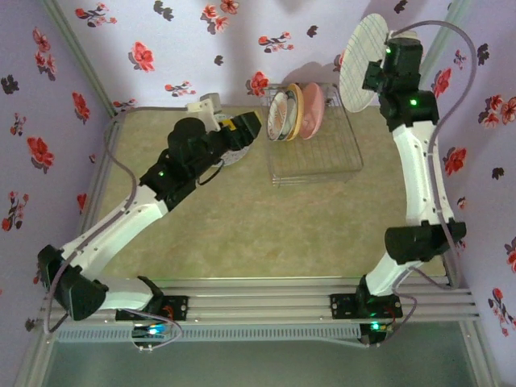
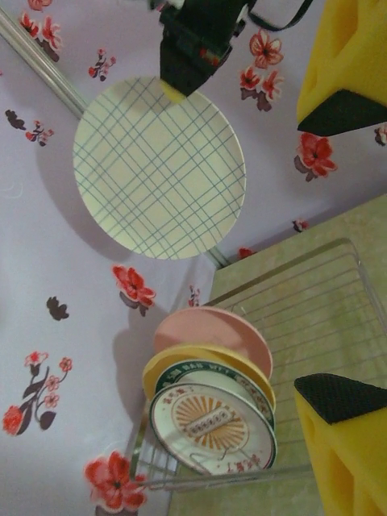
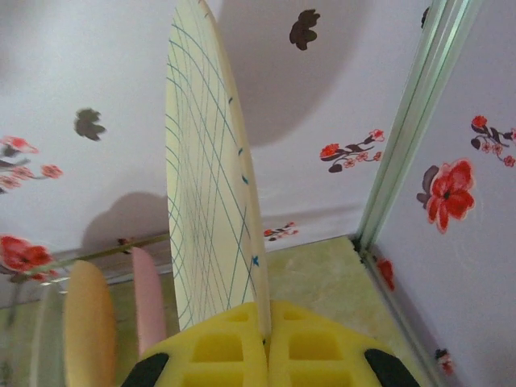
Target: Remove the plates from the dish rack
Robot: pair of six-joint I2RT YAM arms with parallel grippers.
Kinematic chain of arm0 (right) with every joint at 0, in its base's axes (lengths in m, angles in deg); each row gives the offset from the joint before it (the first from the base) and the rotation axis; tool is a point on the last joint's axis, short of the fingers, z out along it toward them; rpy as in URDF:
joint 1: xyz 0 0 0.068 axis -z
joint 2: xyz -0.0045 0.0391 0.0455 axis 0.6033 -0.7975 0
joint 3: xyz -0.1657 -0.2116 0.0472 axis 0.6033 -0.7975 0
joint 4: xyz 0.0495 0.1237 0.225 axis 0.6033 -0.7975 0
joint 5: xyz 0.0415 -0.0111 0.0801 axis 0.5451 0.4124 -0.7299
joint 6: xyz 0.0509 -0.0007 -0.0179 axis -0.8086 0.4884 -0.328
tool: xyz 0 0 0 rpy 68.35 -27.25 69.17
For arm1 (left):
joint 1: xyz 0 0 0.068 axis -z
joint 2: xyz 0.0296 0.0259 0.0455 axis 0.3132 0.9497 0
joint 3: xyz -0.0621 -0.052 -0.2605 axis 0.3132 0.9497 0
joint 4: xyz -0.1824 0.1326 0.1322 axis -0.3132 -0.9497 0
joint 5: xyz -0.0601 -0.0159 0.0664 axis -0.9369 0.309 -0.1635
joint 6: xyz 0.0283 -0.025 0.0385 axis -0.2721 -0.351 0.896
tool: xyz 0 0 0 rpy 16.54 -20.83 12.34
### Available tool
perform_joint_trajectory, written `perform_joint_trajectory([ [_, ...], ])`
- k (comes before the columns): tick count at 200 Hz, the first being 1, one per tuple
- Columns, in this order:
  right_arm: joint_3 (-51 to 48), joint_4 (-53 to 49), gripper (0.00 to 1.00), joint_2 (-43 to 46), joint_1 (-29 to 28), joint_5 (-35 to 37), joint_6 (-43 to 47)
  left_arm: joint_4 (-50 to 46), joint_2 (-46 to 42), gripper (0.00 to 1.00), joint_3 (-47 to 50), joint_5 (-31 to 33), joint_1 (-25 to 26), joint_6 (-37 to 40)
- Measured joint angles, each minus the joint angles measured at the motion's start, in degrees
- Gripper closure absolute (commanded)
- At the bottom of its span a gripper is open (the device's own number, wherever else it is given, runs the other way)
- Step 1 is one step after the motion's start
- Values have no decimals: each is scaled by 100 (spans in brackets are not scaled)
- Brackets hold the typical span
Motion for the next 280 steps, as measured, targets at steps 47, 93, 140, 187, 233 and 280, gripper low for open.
perform_joint_trajectory([
  [47, -765, 118, 100, 787, 87, -894, -1016, -39, 868, 23, -721, -734, -205, -702],
  [93, -1276, 459, 100, 1038, 219, -2155, -2356, -4, 1694, 29, -1272, -1440, -278, -1488],
  [140, -1950, 1106, 100, 1102, 219, -3174, -3595, 247, 2155, 37, -1484, -1893, -564, -2199],
  [187, -2120, 1366, 100, 1102, 216, -3810, -4334, 415, 2347, 44, -1600, -2090, -756, -2599],
  [233, -2339, 1659, 100, 1102, 142, -4205, -4776, 490, 2413, 54, -1725, -2140, -780, -2750],
  [280, -2509, 1709, 100, 1102, 57, -4321, -4948, 564, 2455, 88, -1742, -2155, -789, -2907],
])
